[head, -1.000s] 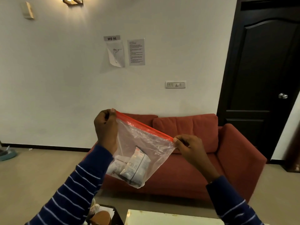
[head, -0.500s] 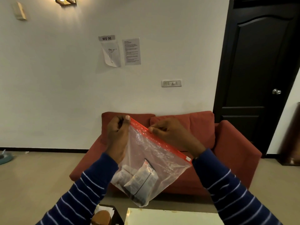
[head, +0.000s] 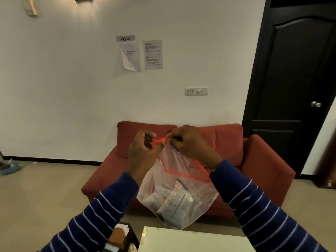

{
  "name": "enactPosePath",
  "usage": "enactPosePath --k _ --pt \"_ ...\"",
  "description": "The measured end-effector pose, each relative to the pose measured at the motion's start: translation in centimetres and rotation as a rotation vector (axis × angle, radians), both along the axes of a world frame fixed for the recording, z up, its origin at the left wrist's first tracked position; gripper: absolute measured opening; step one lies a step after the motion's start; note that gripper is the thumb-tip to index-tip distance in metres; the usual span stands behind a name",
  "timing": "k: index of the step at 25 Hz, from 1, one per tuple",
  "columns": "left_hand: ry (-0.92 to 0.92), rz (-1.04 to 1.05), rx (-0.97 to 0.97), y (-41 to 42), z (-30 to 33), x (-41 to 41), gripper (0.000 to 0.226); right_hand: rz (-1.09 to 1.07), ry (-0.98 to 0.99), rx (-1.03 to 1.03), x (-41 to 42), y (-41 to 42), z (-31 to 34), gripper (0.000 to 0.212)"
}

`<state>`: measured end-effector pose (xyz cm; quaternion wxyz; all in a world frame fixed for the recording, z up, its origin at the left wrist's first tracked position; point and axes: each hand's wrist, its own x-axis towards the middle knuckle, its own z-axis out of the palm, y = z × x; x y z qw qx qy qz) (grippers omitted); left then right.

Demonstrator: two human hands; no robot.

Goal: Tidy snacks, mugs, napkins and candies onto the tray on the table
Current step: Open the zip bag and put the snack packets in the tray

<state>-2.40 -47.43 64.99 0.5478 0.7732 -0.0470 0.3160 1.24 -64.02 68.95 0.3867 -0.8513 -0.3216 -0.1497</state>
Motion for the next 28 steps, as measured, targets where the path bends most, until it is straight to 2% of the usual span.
enactPosePath --k 2,5,7,8,10,14,16,18,19,21,25,26,28 --pt "-0.029 0.015 0.203 -0.1 0.0 -0.3 0.042 -0.044 -0.129 -0.061 -0.3 0.2 -0.1 0.018" --pt "-0.196 -0.151 0.623 0.2 0.1 -0.9 0.057 -0.114 -0.355 -0.211 -0.7 0.0 -0.2 0.022" --pt "-0.157 -0.211 0.83 0.6 0.4 -1.0 0.055 -0.158 -0.47 -0.284 -0.8 -0.5 -0.3 0.019" --pt "-0.114 -0.189 0.86 0.7 0.6 -1.0 0.052 -0.171 -0.491 -0.288 -0.8 -0.7 -0.4 0.017" --pt "-0.06 -0.15 0.821 0.5 0.7 -0.6 0.052 -0.174 -0.505 -0.29 -0.6 -0.8 -0.4 0.017" --pt "0.041 -0.164 0.744 -0.8 0.6 0.1 0.068 -0.222 -0.464 -0.322 0.0 -0.9 -0.2 0.023" --pt "0.127 -0.161 0.719 -0.8 0.6 0.5 0.07 -0.212 -0.465 -0.196 -0.4 -1.1 -0.9 0.016" --pt "0.177 -0.154 0.699 -0.5 0.5 0.6 0.069 -0.096 -0.354 -0.047 -1.1 -1.2 -2.1 0.004" --pt "0.185 -0.142 0.695 -0.4 0.6 0.5 0.068 -0.027 -0.235 -0.067 -1.3 -1.1 -3.0 0.006" --pt "0.192 -0.125 0.715 -0.3 0.6 0.3 0.067 0.047 -0.014 -0.329 -1.2 -0.7 -4.6 0.017" --pt "0.251 -0.178 0.73 -1.1 0.1 -0.9 0.064 -0.105 0.41 -0.745 0.6 -0.2 -7.6 0.056" --pt "0.263 -0.192 0.725 -1.5 -0.3 -1.3 0.063 -0.132 0.397 -0.818 0.9 0.2 -8.1 0.055" --pt "0.268 -0.212 0.707 -2.2 -1.1 -2.1 0.063 -0.149 0.346 -0.819 1.0 1.2 -9.2 0.053"
